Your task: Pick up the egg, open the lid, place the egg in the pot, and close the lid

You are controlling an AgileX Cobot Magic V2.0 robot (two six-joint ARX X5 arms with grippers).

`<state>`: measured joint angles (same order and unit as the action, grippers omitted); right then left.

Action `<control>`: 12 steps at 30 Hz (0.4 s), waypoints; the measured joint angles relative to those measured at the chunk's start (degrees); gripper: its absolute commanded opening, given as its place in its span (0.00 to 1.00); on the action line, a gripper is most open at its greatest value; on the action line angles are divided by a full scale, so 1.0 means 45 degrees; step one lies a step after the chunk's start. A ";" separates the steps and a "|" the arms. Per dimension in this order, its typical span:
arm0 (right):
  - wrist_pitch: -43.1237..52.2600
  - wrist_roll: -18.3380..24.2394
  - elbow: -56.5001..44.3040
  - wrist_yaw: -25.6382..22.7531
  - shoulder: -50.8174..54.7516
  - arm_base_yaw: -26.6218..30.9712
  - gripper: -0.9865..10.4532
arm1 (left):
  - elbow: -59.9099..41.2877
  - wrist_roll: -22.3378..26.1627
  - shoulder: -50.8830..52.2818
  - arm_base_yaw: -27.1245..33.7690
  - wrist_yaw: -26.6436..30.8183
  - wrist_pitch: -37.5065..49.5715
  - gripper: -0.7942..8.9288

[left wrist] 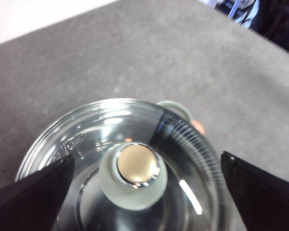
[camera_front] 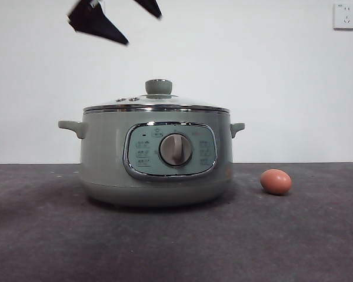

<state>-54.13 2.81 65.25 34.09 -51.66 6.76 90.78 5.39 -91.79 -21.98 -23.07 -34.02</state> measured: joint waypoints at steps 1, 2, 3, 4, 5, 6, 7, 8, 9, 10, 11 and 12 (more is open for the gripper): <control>0.0005 0.0000 0.0000 0.0000 -0.0039 0.0000 0.64 | 0.0068 0.0015 -0.0427 -0.0078 0.0068 0.0126 0.73; 0.0044 0.0000 0.0000 0.0000 -0.0073 0.0000 0.64 | 0.0068 0.0044 -0.0787 -0.0146 0.0117 0.0155 0.73; 0.0083 0.0000 0.0000 0.0000 -0.0102 0.0000 0.64 | 0.0063 0.0068 -0.1132 -0.0180 0.0121 0.0155 0.73; 0.0146 0.0000 0.0000 0.0000 -0.0117 0.0000 0.64 | 0.0063 0.0107 -0.1418 -0.0219 0.0146 0.0155 0.73; 0.0155 0.0000 0.0000 0.0000 -0.0136 0.0000 0.64 | 0.0063 0.0136 -0.1676 -0.0243 0.0146 0.0165 0.73; 0.0180 0.0000 0.0000 0.0000 -0.0175 0.0000 0.64 | 0.0063 0.0136 -0.1860 -0.0287 0.0204 0.0253 0.73; 0.0214 0.0000 0.0000 0.0000 -0.0223 0.0000 0.64 | 0.0063 0.0141 -0.2030 -0.0325 0.0316 0.0432 0.73; 0.0238 0.0000 0.0000 0.0000 -0.0253 0.0000 0.64 | 0.0063 0.0141 -0.2152 -0.0384 0.0515 0.0539 0.73; 0.0238 0.0000 0.0000 -0.0005 -0.0267 0.0000 0.64 | 0.0063 0.0141 -0.2234 -0.0437 0.0743 0.0549 0.73; 0.0238 0.0000 0.0000 -0.0005 -0.0291 0.0000 0.64 | 0.0063 0.0141 -0.2312 -0.0486 0.0899 0.0612 0.73; 0.0243 0.0000 0.0000 -0.0005 -0.0311 0.0000 0.64 | 0.0063 0.0141 -0.2356 -0.0539 0.1025 0.0636 0.72; 0.0248 0.0000 0.0000 -0.0005 -0.0350 0.0000 0.64 | 0.0063 0.0141 -0.2370 -0.0593 0.1243 0.0636 0.72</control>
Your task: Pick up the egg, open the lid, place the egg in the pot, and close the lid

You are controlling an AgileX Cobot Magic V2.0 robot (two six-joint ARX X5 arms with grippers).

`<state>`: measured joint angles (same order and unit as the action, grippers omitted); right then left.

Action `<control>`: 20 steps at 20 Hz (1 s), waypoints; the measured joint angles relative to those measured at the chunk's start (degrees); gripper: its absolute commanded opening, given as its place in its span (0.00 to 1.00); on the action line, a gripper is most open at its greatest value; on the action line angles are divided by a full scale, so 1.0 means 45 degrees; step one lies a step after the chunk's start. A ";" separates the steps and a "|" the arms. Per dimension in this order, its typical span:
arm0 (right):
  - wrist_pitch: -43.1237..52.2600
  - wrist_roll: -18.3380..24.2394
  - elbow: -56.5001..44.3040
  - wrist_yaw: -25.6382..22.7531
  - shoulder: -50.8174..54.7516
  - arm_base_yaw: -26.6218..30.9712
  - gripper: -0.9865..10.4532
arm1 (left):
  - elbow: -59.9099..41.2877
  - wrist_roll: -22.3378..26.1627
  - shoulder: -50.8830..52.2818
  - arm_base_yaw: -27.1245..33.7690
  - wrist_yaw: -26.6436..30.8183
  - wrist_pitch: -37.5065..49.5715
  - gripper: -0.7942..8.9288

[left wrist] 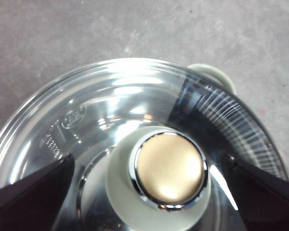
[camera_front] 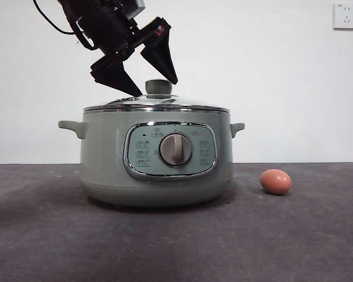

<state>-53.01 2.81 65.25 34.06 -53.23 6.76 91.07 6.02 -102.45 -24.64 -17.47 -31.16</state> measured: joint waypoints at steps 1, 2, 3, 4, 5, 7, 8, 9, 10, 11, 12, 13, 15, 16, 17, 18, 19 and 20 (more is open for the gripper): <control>0.0000 0.0000 0.0000 0.0000 -0.0053 0.0000 0.64 | 0.0000 0.0000 -0.0010 -0.0058 0.0223 0.0005 0.72; 0.0019 0.0000 0.0000 -0.0005 -0.0112 0.0000 0.64 | 0.0000 0.0005 -0.0010 -0.0141 0.0505 0.0015 0.69; 0.0039 0.0000 0.0000 -0.0005 -0.0155 0.0000 0.64 | 0.0000 0.0005 -0.0015 -0.0194 0.0631 0.0024 0.61; 0.0068 0.0000 0.0000 -0.0005 -0.0204 0.0000 0.64 | 0.0000 0.0005 -0.0015 -0.0257 0.0801 0.0039 0.51; 0.0073 0.0000 0.0000 -0.0005 -0.0228 0.0000 0.64 | 0.0000 0.0005 -0.0015 -0.0291 0.0840 0.0044 0.46; 0.0073 0.0000 0.0000 -0.0010 -0.0277 0.0000 0.64 | 0.0000 0.0010 -0.0015 -0.0316 0.0860 0.0049 0.46; 0.0073 0.0000 0.0000 -0.0010 -0.0287 0.0000 0.64 | 0.0000 0.0010 -0.0015 -0.0335 0.0860 0.0053 0.45; 0.0078 0.0000 0.0000 -0.0005 -0.0287 0.0000 0.64 | 0.0000 0.0005 -0.0015 -0.0340 0.0840 0.0053 0.39; 0.0078 0.0000 0.0000 -0.0010 -0.0287 0.0000 0.64 | 0.0000 0.0010 -0.0015 -0.0345 0.0821 0.0049 0.30; 0.0078 0.0000 0.0000 -0.0010 -0.0287 0.0000 0.64 | 0.0000 0.0005 -0.0015 -0.0384 0.0772 0.0044 0.26; 0.0078 0.0000 0.0000 -0.0010 -0.0287 0.0000 0.64 | 0.0000 0.0005 -0.0015 -0.0418 0.0695 0.0029 0.23; 0.0078 0.0000 0.0000 -0.0010 -0.0287 0.0000 0.64 | 0.0005 0.0019 -0.0015 -0.0432 0.0709 0.0015 0.23; 0.0078 0.0000 0.0000 -0.0010 -0.0287 0.0000 0.64 | 0.0005 0.0058 -0.0015 -0.0432 0.0704 -0.0005 0.14; 0.0078 0.0000 0.0000 -0.0010 -0.0287 0.0000 0.64 | 0.0005 0.0078 -0.0015 -0.0432 0.0699 -0.0010 0.08; 0.0078 0.0000 0.0000 -0.0010 -0.0287 0.0000 0.64 | 0.0005 0.0083 -0.0015 -0.0432 0.0699 -0.0010 0.07; 0.0078 0.0000 0.0000 -0.0005 -0.0287 0.0000 0.64 | 0.0005 0.0083 -0.0015 -0.0432 0.0699 -0.0010 0.07; 0.0083 0.0000 0.0000 -0.0010 -0.0287 0.0000 0.64 | 0.0005 0.0083 -0.0015 -0.0432 0.0699 -0.0010 0.07; 0.0078 0.0000 0.0000 -0.0010 -0.0287 0.0000 0.64 | 0.0005 0.0083 -0.0015 -0.0432 0.0699 -0.0005 0.07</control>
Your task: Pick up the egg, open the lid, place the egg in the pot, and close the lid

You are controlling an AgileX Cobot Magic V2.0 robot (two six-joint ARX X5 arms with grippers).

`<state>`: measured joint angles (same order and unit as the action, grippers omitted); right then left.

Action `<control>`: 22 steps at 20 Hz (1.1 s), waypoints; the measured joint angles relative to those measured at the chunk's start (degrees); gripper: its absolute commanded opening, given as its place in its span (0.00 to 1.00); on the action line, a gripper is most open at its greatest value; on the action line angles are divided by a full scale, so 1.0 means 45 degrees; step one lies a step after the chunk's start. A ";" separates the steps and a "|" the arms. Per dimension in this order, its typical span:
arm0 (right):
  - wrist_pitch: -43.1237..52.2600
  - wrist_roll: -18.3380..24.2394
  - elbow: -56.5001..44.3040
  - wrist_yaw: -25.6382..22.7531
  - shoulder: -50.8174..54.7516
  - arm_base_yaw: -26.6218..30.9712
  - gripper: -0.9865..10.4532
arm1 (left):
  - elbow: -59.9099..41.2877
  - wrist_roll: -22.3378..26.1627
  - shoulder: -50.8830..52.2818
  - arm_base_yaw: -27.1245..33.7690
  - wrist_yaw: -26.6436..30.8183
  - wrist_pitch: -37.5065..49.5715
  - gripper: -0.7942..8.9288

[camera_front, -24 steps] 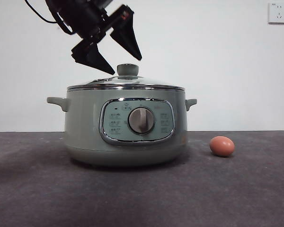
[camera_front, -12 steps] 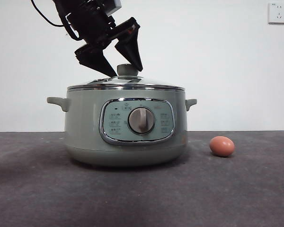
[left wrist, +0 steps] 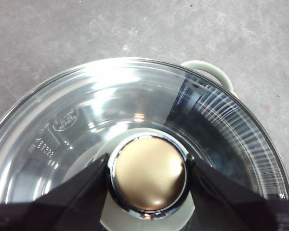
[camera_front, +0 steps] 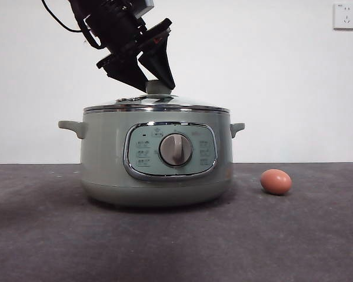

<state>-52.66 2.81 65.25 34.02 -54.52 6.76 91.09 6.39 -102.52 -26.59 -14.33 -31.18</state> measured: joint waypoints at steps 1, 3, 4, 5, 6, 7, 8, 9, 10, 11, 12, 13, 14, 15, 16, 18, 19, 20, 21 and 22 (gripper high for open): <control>0.0005 0.0000 0.0000 0.0000 0.0000 0.0000 0.64 | 0.0000 0.0000 0.0019 0.0000 0.0005 0.0000 0.07; 0.0151 -0.0005 0.0000 0.0000 -0.0034 0.0000 0.64 | -0.0005 0.0000 0.0073 0.0000 0.0024 -0.0005 0.07; 0.0262 -0.0005 0.0000 0.0000 -0.0087 0.0000 0.64 | -0.0015 0.0000 0.0107 0.0000 0.0034 -0.0005 0.07; 0.0359 -0.0005 0.0000 0.0000 -0.0175 0.0000 0.64 | -0.0029 -0.0019 0.0189 0.0000 0.0044 0.0000 0.07; 0.0369 -0.0005 0.0000 0.0000 -0.0267 0.0000 0.64 | -0.0092 -0.0049 0.0330 0.0000 0.0049 0.0010 0.07; 0.0369 -0.0005 0.0000 0.0000 -0.0398 0.0000 0.64 | -0.0131 -0.0049 0.0539 0.0005 0.0073 0.0010 0.07; 0.0379 -0.0005 0.0000 0.0000 -0.0529 0.0000 0.64 | -0.0131 -0.0049 0.0758 0.0034 0.0126 0.0039 0.07; 0.0389 -0.0005 0.0000 0.0000 -0.0699 0.0000 0.64 | -0.0131 -0.0049 0.1088 0.0097 0.0155 0.0097 0.07; 0.0418 -0.0005 0.0000 0.0000 -0.0860 0.0000 0.64 | -0.0131 -0.0049 0.1399 0.0146 0.0155 0.0121 0.07; 0.0573 -0.0005 0.0000 0.0000 -0.1093 0.0000 0.64 | -0.0131 -0.0049 0.1778 0.0214 0.0160 0.0141 0.07; 0.0743 -0.0005 0.0000 0.0000 -0.1311 0.0000 0.64 | -0.0131 -0.0049 0.2093 0.0267 0.0165 0.0141 0.07; 0.1039 -0.0005 0.0000 -0.0019 -0.1603 -0.0068 0.64 | -0.0131 -0.0053 0.2497 0.0345 0.0165 0.0112 0.07; 0.1370 -0.0010 0.0000 -0.0117 -0.1904 -0.0209 0.64 | -0.0131 -0.0053 0.2905 0.0413 0.0165 0.0019 0.07; 0.1647 -0.0010 0.0000 -0.0345 -0.2244 -0.0427 0.64 | -0.0131 -0.0053 0.3361 0.0515 0.0160 -0.0189 0.07; 0.1914 -0.0015 0.0000 -0.0695 -0.2633 -0.0719 0.64 | -0.0131 -0.0058 0.3886 0.0636 0.0151 -0.0408 0.07; 0.2327 -0.0005 0.0019 -0.1540 -0.3575 -0.1438 0.64 | -0.0136 -0.0078 0.5051 0.0981 0.0146 -0.0894 0.07; 0.2671 0.0000 0.0024 -0.1909 -0.4119 -0.1836 0.64 | -0.0136 -0.0083 0.5659 0.1209 0.0151 -0.1151 0.07; 0.3021 0.0005 0.0024 -0.2288 -0.4702 -0.2225 0.64 | -0.0136 -0.0087 0.6241 0.1423 0.0155 -0.1409 0.07; 0.3419 0.0019 0.0024 -0.2691 -0.5294 -0.2545 0.64 | -0.0136 -0.0083 0.6829 0.1651 0.0175 -0.1749 0.07; 0.3803 0.0083 0.0024 -0.3109 -0.5858 -0.2812 0.64 | -0.0136 -0.0087 0.7368 0.1846 0.0199 -0.2132 0.07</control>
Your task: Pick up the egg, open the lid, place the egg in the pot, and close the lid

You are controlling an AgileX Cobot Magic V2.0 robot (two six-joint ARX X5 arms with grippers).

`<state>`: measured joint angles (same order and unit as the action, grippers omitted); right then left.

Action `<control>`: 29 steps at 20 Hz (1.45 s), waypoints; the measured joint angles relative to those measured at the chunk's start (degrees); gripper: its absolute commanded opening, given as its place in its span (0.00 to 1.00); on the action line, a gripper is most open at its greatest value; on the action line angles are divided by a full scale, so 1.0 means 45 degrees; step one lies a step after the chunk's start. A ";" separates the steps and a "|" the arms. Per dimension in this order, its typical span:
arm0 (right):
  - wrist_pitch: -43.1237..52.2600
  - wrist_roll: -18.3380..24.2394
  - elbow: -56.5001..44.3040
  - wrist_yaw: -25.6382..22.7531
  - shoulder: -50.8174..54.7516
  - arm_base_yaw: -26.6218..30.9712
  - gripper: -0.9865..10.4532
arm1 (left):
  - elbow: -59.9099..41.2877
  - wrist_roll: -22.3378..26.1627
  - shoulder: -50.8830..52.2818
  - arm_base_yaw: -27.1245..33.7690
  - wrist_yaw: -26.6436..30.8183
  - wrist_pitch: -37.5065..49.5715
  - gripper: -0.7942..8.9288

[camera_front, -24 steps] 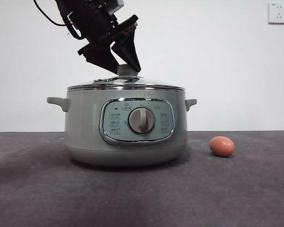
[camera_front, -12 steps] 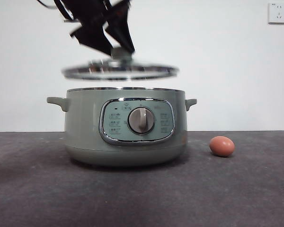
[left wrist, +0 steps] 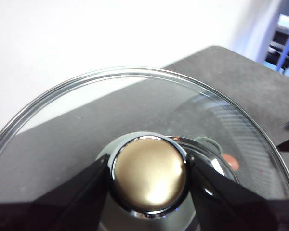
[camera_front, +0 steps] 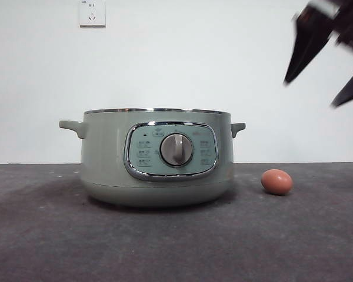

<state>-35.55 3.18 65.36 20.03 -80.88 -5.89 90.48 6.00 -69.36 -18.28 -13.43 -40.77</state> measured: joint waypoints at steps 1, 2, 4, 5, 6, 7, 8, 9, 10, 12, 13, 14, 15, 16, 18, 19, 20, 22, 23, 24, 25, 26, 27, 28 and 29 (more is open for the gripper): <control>0.0262 0.0131 0.0029 -0.0379 -0.0559 -0.0233 0.64 | 0.0000 0.0000 0.0510 0.0170 0.0010 -0.0432 0.07; 0.0364 0.0272 0.0146 -0.0738 -0.1107 -0.0389 0.64 | 0.0000 0.0000 0.0976 0.0311 0.0000 -0.0879 0.07; 0.0495 0.0597 0.0491 -0.1292 -0.2147 -0.0573 0.64 | 0.0000 0.0005 0.1792 0.0505 0.0015 -0.1647 0.07; 0.0568 0.0709 0.0719 -0.1481 -0.2652 -0.0631 0.64 | 0.0000 0.0000 0.2147 0.0554 0.0049 -0.1938 0.07; 0.0602 0.0801 0.0962 -0.1603 -0.3123 -0.0656 0.64 | 0.0000 0.0005 0.2458 0.0563 0.0087 -0.2161 0.07; 0.0597 0.0845 0.1185 -0.1608 -0.3551 -0.0675 0.64 | 0.0000 0.0005 0.2725 0.0563 0.0087 -0.2331 0.07; 0.0588 0.0879 0.1394 -0.1617 -0.3920 -0.0690 0.64 | 0.0000 0.0005 0.2963 0.0563 0.0087 -0.2545 0.07; 0.0593 0.0933 0.1549 -0.1690 -0.4192 -0.0719 0.64 | 0.0000 0.0005 0.3133 0.0563 0.0083 -0.2739 0.07; 0.0593 0.0981 0.1744 -0.1739 -0.4469 -0.0782 0.64 | 0.0000 0.0005 0.3274 0.0563 0.0083 -0.2929 0.07; 0.0631 0.1117 0.2035 -0.1821 -0.4877 -0.0947 0.63 | 0.0000 0.0000 0.3371 0.0563 0.0083 -0.3245 0.07; 0.0690 0.1166 0.2103 -0.1953 -0.5042 -0.1059 0.63 | 0.0000 0.0000 0.3371 0.0563 0.0087 -0.3366 0.07; 0.0777 0.1209 0.2127 -0.2157 -0.5178 -0.1175 0.63 | 0.0000 0.0005 0.3356 0.0563 0.0087 -0.3410 0.07; 0.0923 0.1243 0.2137 -0.2404 -0.5353 -0.1321 0.63 | -0.0010 0.0000 0.3356 0.0563 0.0087 -0.3444 0.07; 0.1020 0.1268 0.2137 -0.2584 -0.5493 -0.1409 0.63 | -0.0010 0.0000 0.3361 0.0563 0.0087 -0.3473 0.07; 0.1258 0.1297 0.2142 -0.2759 -0.5761 -0.1530 0.63 | -0.0010 0.0000 0.3356 0.0563 0.0083 -0.3628 0.07; 0.1341 0.1297 0.2142 -0.2793 -0.5858 -0.1554 0.60 | -0.0010 0.0000 0.3356 0.0563 0.0087 -0.3711 0.07; 0.1496 0.1297 0.2142 -0.2798 -0.5950 -0.1598 0.55 | -0.0010 0.0000 0.3356 0.0563 0.0087 -0.3721 0.07; 0.1666 0.1297 0.2161 -0.2827 -0.6169 -0.1603 0.50 | -0.0010 0.0000 0.3361 0.0563 0.0087 -0.3721 0.07; 0.1676 0.1292 0.2166 -0.2832 -0.6300 -0.1603 0.46 | -0.0010 0.0000 0.3356 0.0563 0.0087 -0.3716 0.07; 0.1637 0.1292 0.2166 -0.2837 -0.6387 -0.1603 0.42 | -0.0010 0.0005 0.3356 0.0563 0.0087 -0.3716 0.07; 0.1530 0.1292 0.2166 -0.2837 -0.6450 -0.1603 0.35 | -0.0010 0.0000 0.3356 0.0563 0.0087 -0.3721 0.07; 0.1486 0.1292 0.2166 -0.2841 -0.6489 -0.1603 0.28 | -0.0010 0.0000 0.3356 0.0563 0.0087 -0.3716 0.07; 0.1501 0.1292 0.2166 -0.2841 -0.6513 -0.1603 0.23 | -0.0010 0.0000 0.3356 0.0563 0.0087 -0.3716 0.07; 0.1545 0.1292 0.2166 -0.2832 -0.6513 -0.1603 0.21 | -0.0010 0.0000 0.3356 0.0563 0.0087 -0.3716 0.07; 0.1676 0.1287 0.2166 -0.2827 -0.6513 -0.1603 0.19 | -0.0010 0.0000 0.3356 0.0563 0.0087 -0.3721 0.07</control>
<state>-28.01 8.97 75.11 7.31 -110.19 -13.10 90.43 6.00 -54.26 -15.75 -13.04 -57.52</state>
